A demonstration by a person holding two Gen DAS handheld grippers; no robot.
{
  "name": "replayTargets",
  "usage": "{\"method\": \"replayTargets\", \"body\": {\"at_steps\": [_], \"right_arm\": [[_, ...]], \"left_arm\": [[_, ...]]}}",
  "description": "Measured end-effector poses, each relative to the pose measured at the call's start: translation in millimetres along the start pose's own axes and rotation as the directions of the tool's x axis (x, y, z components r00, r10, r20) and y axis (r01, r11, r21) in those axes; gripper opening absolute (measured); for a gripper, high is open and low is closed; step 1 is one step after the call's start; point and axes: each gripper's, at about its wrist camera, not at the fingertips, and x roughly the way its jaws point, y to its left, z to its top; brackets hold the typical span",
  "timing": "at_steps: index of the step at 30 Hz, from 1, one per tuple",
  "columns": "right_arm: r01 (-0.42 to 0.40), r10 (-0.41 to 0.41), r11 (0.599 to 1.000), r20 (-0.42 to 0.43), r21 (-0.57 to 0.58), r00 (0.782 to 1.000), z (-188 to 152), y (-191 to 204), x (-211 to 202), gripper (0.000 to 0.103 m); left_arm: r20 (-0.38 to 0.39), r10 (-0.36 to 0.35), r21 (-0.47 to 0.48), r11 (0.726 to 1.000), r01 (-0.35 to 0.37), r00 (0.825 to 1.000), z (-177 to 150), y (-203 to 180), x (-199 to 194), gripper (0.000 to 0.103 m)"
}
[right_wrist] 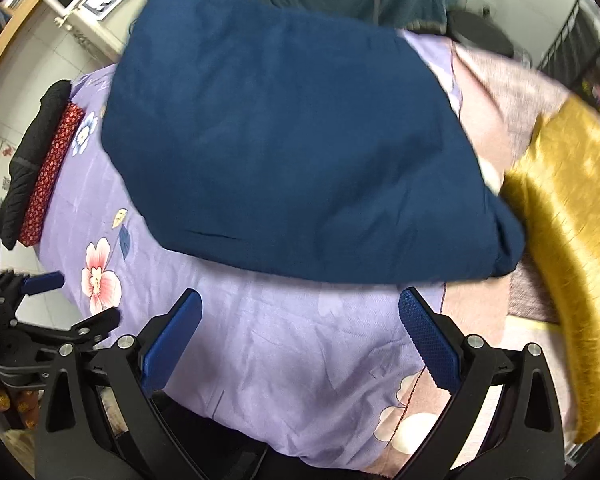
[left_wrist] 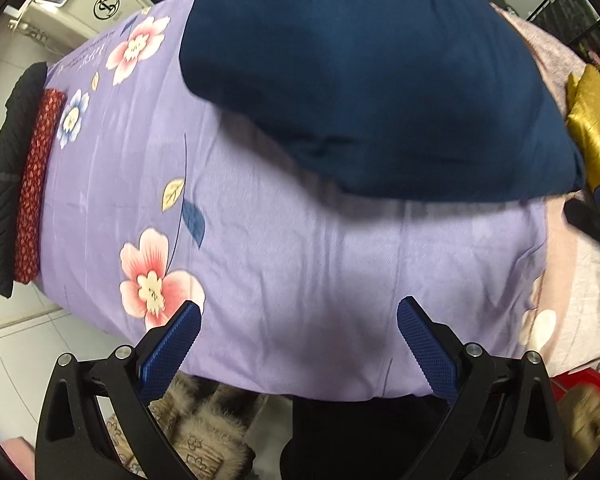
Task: Fold large clothes
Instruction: 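Grasp the navy jacket with both grippers and lift it off the bed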
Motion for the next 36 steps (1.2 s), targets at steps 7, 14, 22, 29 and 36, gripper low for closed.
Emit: {"method": "replayTargets", "body": {"at_steps": [7,14,22,29,36], "right_arm": [[-0.003,0.002,0.999,0.022,0.047,1.000,39.9,-85.2,21.0,0.097],[-0.051,0.051,0.999,-0.045,-0.001,0.998,81.0,-131.1,78.5,0.097],[-0.287,0.284,0.958,-0.085,-0.022,0.955,69.2,-89.5,69.4,0.015],[-0.729,0.715,0.684,-0.182,-0.014,0.674,57.9,-7.9,2.8,0.010],[-0.917,0.870,0.397,-0.305,-0.033,0.387,76.5,132.3,-40.2,0.010]], "left_arm": [[-0.009,0.027,-0.064,0.998,-0.027,1.000,-16.1,11.9,6.6,0.097],[-0.033,0.006,-0.176,0.984,-0.012,0.999,-38.0,28.7,8.8,0.097],[0.075,-0.075,-0.277,0.956,0.093,0.994,-55.2,44.3,4.7,0.092],[0.437,-0.205,-0.007,0.973,0.231,0.876,-70.2,3.6,-55.2,0.083],[0.602,-0.223,0.053,0.969,0.239,0.767,-97.6,5.6,-108.9,0.086]]}}
